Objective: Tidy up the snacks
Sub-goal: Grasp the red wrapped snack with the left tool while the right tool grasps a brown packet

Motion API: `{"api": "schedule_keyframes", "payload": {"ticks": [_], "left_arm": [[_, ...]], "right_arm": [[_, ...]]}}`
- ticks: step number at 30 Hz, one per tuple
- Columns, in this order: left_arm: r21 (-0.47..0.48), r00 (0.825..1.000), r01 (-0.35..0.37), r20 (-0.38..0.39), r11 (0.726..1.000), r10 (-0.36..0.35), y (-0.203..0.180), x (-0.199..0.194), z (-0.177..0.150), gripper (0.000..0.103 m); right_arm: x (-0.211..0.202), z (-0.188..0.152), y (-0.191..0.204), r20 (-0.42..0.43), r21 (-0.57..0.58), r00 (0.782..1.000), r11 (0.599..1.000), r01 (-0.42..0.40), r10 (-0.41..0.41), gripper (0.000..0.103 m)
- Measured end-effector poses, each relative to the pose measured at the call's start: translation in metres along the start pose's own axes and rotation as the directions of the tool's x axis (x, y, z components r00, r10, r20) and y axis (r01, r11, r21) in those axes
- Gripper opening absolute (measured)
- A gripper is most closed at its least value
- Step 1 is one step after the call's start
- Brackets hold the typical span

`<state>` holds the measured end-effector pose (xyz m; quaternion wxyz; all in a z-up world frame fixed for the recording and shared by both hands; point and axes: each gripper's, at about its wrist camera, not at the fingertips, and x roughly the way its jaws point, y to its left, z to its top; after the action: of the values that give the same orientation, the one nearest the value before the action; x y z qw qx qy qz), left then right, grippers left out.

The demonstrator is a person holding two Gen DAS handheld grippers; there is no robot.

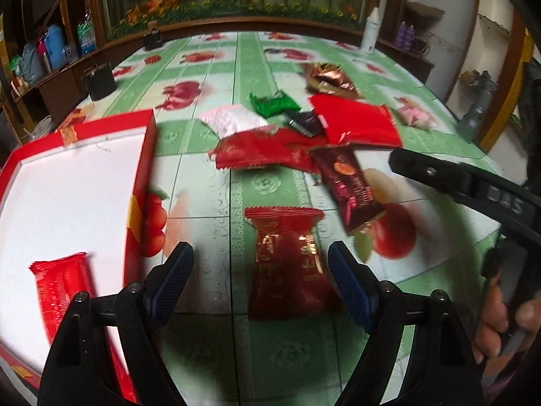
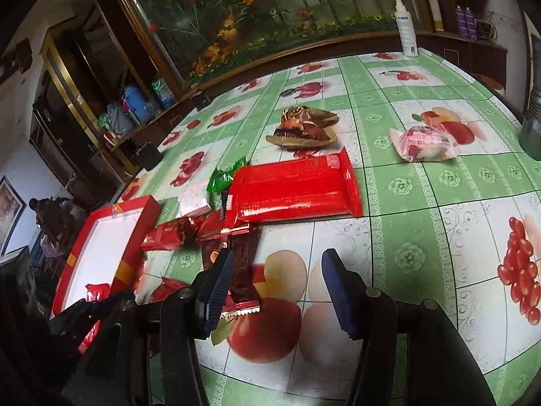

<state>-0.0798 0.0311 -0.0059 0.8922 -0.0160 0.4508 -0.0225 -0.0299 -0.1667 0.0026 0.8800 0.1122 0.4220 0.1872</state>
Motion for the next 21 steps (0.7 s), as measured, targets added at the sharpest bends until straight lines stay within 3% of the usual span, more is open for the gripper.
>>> {"api": "schedule_keyframes", "payload": {"ticks": [7, 12, 15, 21], "left_arm": [[-0.02, 1.0, -0.013, -0.011, 1.0, 0.013, 0.001, 0.005, 0.002, 0.077], [0.008, 1.0, -0.025, 0.006, 1.0, 0.025, 0.001, 0.004, 0.003, 0.05], [0.009, 1.0, -0.022, 0.015, 1.0, 0.022, 0.005, 0.004, 0.004, 0.039], [0.007, 1.0, 0.016, 0.023, 1.0, -0.016, 0.01, 0.002, 0.002, 0.036]], "right_arm": [[0.014, -0.003, 0.013, -0.063, -0.031, 0.998, 0.999, -0.028, 0.026, 0.057], [0.021, -0.004, 0.025, -0.086, -0.056, 0.996, 0.998, -0.022, 0.017, 0.058], [0.026, -0.004, 0.036, -0.092, -0.088, 0.996, 0.996, -0.01, 0.002, 0.07], [0.045, -0.003, 0.059, -0.114, -0.145, 0.991, 0.988, 0.06, -0.076, 0.07]]}}
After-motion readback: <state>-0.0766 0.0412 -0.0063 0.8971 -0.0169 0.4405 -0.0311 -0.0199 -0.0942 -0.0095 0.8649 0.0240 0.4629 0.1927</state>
